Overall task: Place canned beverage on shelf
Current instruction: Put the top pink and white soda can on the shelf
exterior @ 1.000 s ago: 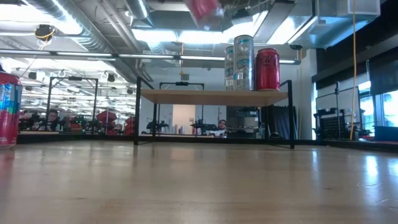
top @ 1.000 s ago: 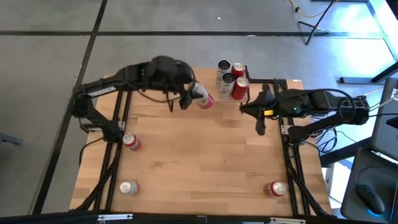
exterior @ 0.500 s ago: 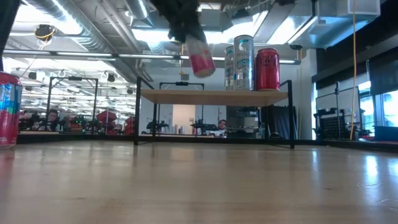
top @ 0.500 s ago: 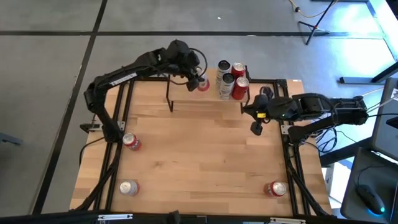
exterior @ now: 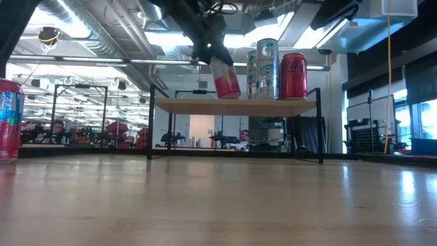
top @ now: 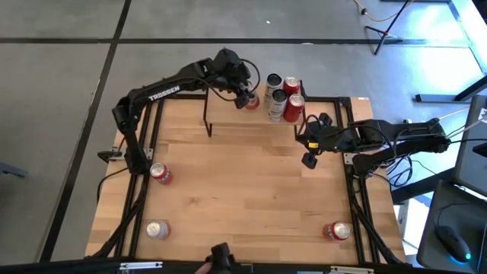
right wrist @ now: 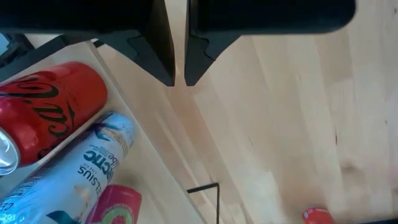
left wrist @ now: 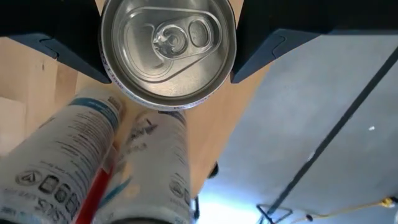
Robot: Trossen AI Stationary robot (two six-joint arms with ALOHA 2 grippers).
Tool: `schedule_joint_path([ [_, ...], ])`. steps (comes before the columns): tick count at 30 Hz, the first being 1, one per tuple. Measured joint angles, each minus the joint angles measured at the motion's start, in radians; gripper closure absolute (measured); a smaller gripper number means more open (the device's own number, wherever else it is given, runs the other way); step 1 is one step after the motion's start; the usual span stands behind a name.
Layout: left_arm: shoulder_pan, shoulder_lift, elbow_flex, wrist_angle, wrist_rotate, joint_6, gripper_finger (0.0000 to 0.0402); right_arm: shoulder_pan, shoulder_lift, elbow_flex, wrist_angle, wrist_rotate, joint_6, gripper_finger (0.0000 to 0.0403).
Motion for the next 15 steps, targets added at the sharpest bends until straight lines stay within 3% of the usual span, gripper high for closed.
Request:
schedule_joint_path([
  [15, -0.003, 0.024, -0.001, 0.013, -0.004, -0.02, 0.0138, 0.0, 0.0, 0.0, 0.001, 0.002, -0.005, 0.0375],
])
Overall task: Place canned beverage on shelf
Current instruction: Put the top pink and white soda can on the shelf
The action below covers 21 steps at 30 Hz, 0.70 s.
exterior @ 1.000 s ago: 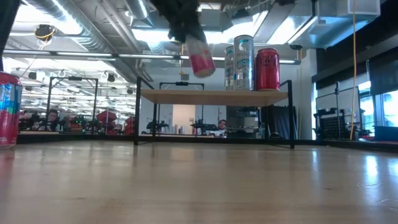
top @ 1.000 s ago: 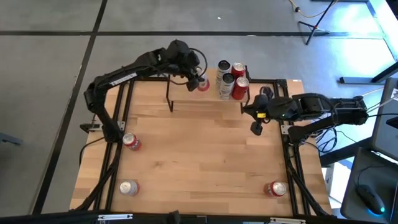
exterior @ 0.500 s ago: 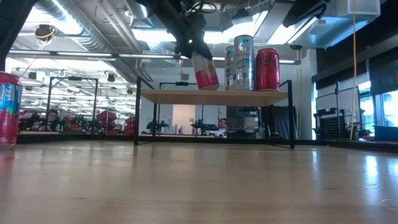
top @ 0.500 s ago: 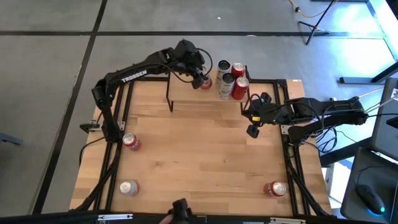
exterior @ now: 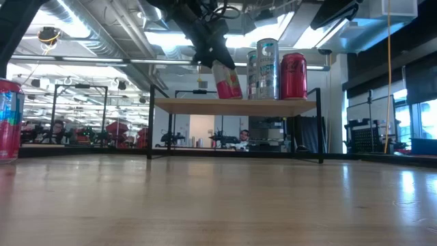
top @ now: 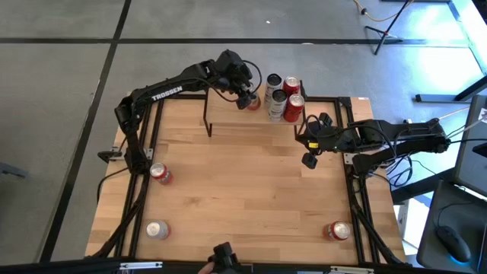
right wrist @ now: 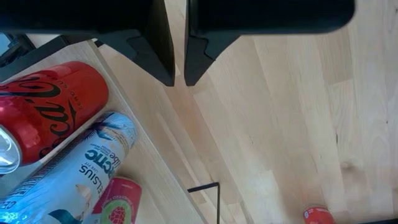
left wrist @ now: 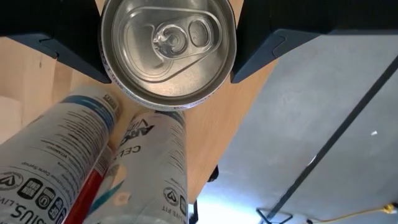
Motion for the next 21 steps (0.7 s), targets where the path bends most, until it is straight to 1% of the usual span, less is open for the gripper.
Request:
schedule_joint_path([
  [11, 0.0, 0.0, 0.0, 0.004, 0.0, 0.01, 0.0134, 0.0, 0.0, 0.0, 0.0, -0.002, 0.0, 0.0375],
  [13, 0.0, 0.0, 0.0, 0.004, 0.0, 0.003, 0.0121, 0.0, 0.0, 0.0, 0.0, -0.002, 0.0, 0.0375],
  [18, 0.0, 0.0, 0.0, 0.009, 0.003, 0.004, 0.0074, 0.0, 0.0, 0.0, 0.0, -0.002, -0.001, 0.0375],
  [21, -0.001, -0.001, 0.0, 0.014, 0.005, 0.011, 0.0056, 0.0, 0.0, 0.0, 0.0, -0.002, -0.001, 0.0375],
])
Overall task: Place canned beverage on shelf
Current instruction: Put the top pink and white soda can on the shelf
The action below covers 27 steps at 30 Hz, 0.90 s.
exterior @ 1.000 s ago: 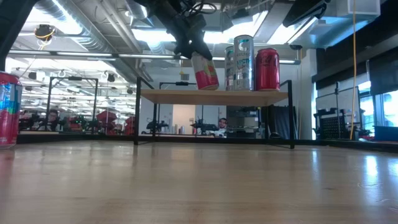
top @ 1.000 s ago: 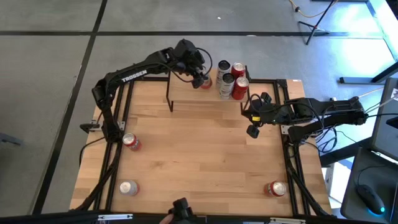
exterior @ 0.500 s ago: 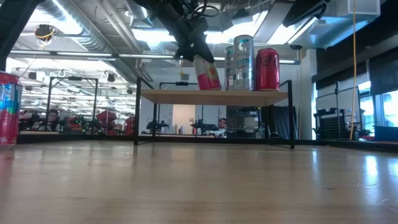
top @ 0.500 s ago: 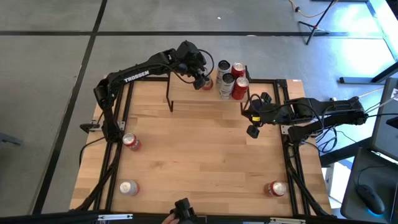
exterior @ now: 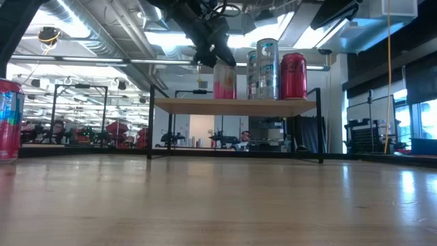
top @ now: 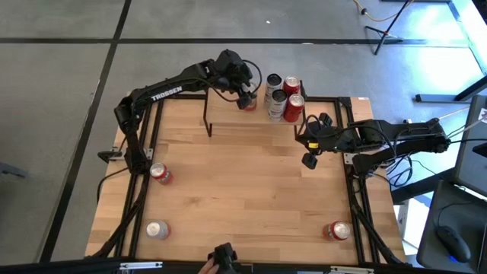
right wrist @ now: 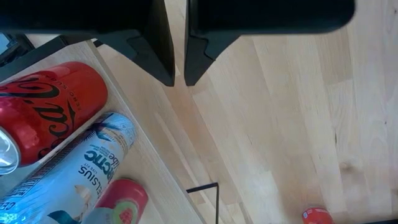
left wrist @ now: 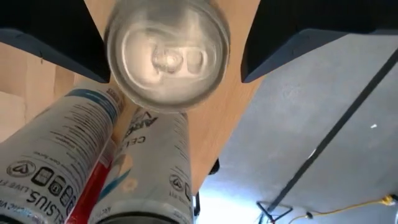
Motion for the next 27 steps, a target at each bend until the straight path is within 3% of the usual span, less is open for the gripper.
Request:
schedule_joint_path([
  [10, -0.022, -0.006, 0.006, -0.003, -0.007, 0.0, 0.0048, 0.0, 0.0, 0.0, 0.0, 0.0, -0.001, 0.0375],
  [15, -0.029, -0.006, 0.122, -0.072, -0.013, -0.019, 0.0048, 0.0, 0.0, 0.0, 0.0, 0.004, -0.001, 0.0375],
  [21, -0.021, -0.021, 0.251, -0.359, -0.051, -0.011, 0.0048, 0.0, 0.0, 0.0, 0.0, 0.007, 0.004, 0.0375],
  [24, -0.002, -0.024, 0.231, -0.499, -0.074, -0.01, 0.0048, 0.0, 0.0, 0.0, 0.0, 0.007, 0.005, 0.0375],
  [27, 0.013, -0.024, 0.146, -0.521, -0.1, -0.016, 0.0048, 0.0, 0.0, 0.0, 0.0, 0.007, 0.005, 0.0375],
])
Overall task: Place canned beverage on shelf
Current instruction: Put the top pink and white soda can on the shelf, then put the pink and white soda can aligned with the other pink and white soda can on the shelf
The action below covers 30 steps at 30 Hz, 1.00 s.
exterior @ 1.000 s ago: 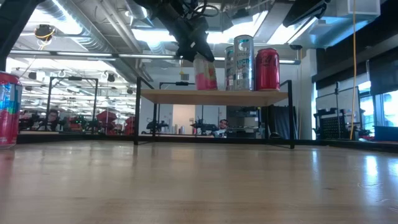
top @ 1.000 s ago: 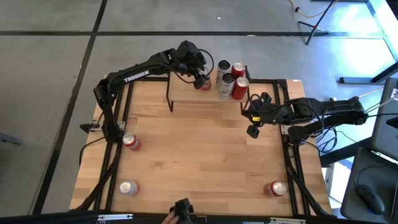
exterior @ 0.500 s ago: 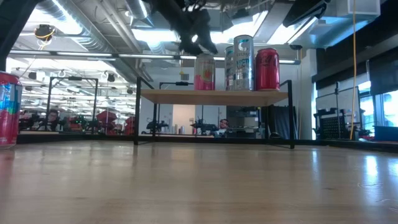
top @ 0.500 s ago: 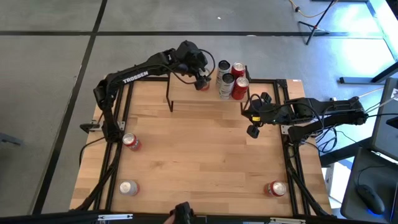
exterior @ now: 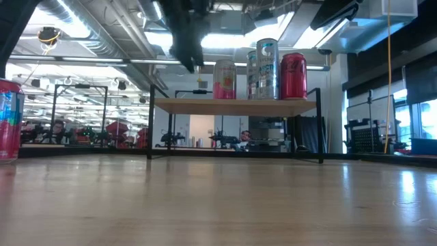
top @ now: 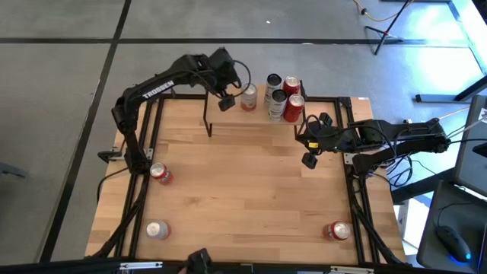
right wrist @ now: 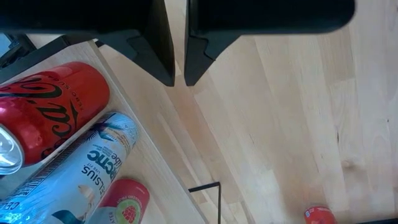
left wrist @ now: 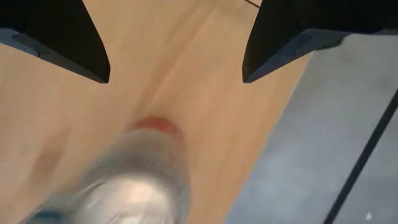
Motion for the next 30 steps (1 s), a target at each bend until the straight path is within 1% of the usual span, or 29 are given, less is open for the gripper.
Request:
schedule_joint_path([
  [4, 0.009, 0.003, -0.114, 0.156, -0.061, -0.024, 0.0048, 0.0, 0.0, 0.0, 0.001, 0.0, -0.005, 0.0375],
  [8, 0.014, 0.003, -0.193, 0.28, -0.024, -0.034, 0.0048, 0.0, 0.0, 0.0, 0.001, 0.0, -0.005, 0.0375],
  [14, 0.012, 0.003, -0.232, 0.405, -0.024, -0.007, 0.0048, 0.0, 0.0, 0.0, 0.001, 0.0, -0.003, 0.0375],
  [18, 0.012, 0.003, -0.232, 0.444, -0.027, 0.01, 0.0048, 0.0, 0.0, 0.0, 0.001, 0.0, 0.0, 0.0375],
  [24, -0.002, -0.009, -0.223, 0.378, -0.039, -0.003, 0.0048, 0.0, 0.0, 0.0, -0.011, -0.005, 0.001, 0.0375],
  [26, -0.032, -0.043, -0.218, 0.373, -0.04, -0.011, 0.0048, 0.0, -0.002, 0.001, -0.011, -0.044, 0.003, 0.0375],
  [30, -0.123, -0.134, -0.213, 0.35, -0.025, -0.067, 0.0048, 0.025, -0.014, 0.02, -0.01, -0.226, 0.015, 0.0375],
])
